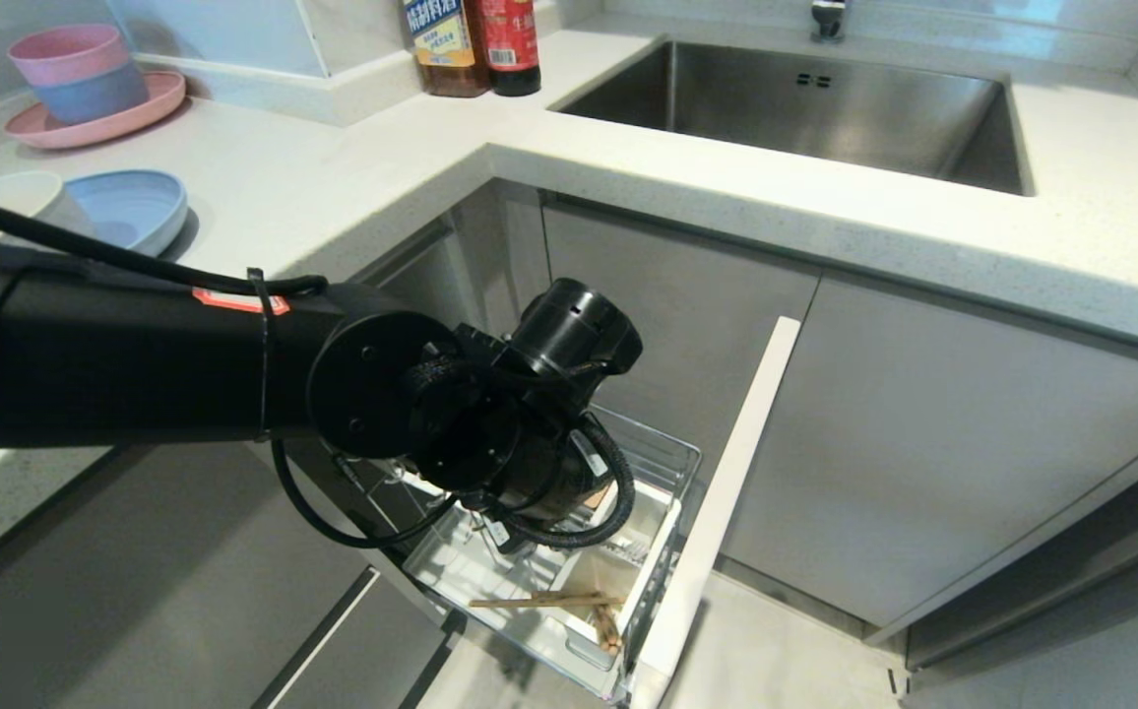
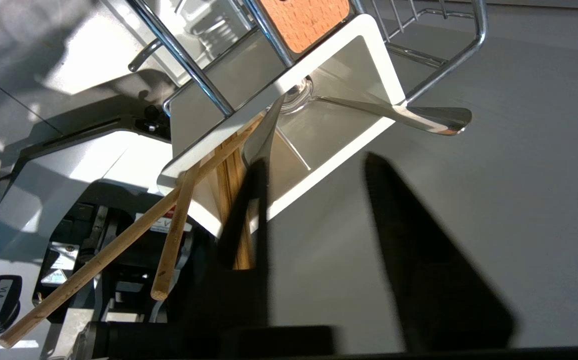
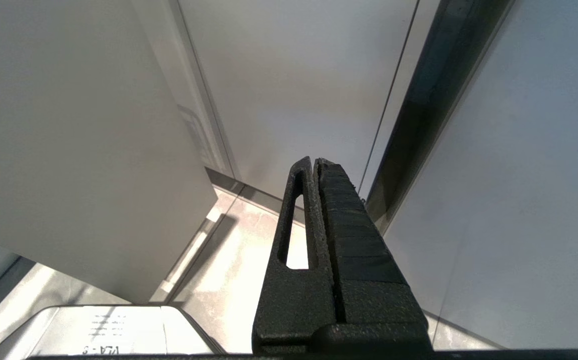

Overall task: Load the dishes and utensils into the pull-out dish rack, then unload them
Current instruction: Take the fork out of the cupboard

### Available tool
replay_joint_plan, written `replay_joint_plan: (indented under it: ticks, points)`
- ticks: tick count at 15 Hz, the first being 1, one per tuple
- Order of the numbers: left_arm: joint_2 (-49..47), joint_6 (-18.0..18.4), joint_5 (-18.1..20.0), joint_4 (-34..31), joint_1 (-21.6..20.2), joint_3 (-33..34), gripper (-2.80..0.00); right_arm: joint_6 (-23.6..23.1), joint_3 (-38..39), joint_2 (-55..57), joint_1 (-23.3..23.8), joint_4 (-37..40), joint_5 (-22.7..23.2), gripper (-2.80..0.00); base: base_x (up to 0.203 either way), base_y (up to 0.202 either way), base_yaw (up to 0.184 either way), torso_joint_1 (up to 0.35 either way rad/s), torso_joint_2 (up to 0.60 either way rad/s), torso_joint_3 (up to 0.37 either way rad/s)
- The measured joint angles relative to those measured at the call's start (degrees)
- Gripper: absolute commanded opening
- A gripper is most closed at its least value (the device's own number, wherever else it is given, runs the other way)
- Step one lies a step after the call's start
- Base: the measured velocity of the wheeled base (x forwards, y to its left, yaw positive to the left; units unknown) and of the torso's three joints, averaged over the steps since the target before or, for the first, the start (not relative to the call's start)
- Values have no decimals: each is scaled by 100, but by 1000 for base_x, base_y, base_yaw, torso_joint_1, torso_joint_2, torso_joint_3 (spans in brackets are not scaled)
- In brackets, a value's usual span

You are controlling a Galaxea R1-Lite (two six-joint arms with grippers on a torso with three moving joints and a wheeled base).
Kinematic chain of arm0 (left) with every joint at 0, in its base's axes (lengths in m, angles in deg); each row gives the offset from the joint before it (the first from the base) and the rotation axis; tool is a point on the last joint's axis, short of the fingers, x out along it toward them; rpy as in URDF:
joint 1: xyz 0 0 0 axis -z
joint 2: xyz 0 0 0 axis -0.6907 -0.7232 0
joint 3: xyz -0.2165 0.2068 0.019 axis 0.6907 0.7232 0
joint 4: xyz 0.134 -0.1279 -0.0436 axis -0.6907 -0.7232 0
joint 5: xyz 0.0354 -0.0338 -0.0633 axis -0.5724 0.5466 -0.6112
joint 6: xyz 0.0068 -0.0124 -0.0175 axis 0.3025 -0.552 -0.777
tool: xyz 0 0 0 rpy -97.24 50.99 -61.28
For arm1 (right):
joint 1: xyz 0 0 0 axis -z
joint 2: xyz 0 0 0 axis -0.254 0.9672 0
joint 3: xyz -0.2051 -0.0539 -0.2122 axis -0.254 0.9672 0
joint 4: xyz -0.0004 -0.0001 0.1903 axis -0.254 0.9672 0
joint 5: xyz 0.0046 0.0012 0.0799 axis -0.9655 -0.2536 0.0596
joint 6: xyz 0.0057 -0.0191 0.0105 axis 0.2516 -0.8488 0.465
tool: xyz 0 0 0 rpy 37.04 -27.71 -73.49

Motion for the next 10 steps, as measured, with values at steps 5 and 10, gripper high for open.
replay_joint_plan:
  ticks: [5, 10]
  points:
    - [-6, -424, 74, 7, 144, 105, 0, 0, 0, 0, 0, 0, 0, -280, 0, 0, 0, 0, 0, 0]
    - [-151, -607, 195, 3, 188, 116, 0, 0, 0, 0, 0, 0, 0, -280, 0, 0, 0, 0, 0, 0]
